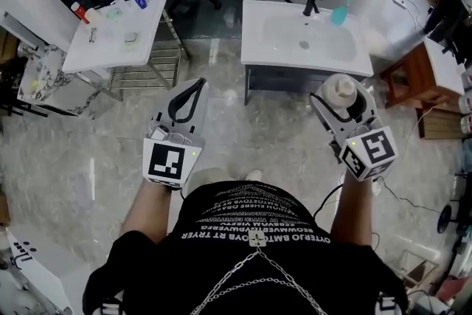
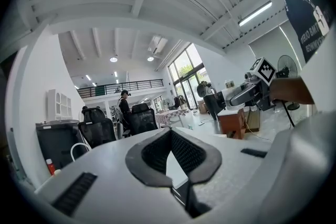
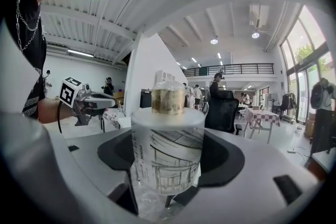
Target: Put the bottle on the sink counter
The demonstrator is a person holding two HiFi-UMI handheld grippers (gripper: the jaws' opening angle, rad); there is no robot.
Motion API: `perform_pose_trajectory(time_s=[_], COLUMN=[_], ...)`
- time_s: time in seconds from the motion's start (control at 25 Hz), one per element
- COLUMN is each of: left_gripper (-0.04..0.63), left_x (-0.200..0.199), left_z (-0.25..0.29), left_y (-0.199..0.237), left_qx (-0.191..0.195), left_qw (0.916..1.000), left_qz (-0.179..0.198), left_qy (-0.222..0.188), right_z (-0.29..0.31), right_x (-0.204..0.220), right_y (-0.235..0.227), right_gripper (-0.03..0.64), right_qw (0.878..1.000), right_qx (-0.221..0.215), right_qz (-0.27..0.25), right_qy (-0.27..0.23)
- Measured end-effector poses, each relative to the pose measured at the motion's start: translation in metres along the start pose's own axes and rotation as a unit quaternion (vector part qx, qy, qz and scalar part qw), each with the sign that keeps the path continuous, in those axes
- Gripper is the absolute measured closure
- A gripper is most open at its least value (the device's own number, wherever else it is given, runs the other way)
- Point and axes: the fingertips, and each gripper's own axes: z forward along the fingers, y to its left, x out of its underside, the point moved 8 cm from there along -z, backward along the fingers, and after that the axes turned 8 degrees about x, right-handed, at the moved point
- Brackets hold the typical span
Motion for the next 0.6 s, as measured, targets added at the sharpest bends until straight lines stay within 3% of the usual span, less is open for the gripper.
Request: perform_pose_trajectory(time_s=[0.16, 0.6], left_gripper=[0.589, 0.589], left_x=[0.000, 0.005], left_z=[0.011, 0.073], left_y=[0.000, 0.000], left_qx=[-0.003, 0.049], left_qw=[1.0000, 0.9988], left_qz=[0.001, 0.002], left_qy=[0.002, -0.006], right_z=[0.004, 0.016], right_x=[0.002, 0.016], right_y=[-0.016, -0.047], right_gripper=[0.284, 0.284], right_qw=[1.000, 0.999], right_qx=[0.007, 0.037], right_qz=[0.001, 0.015], right_qy=[-0.003, 0.022])
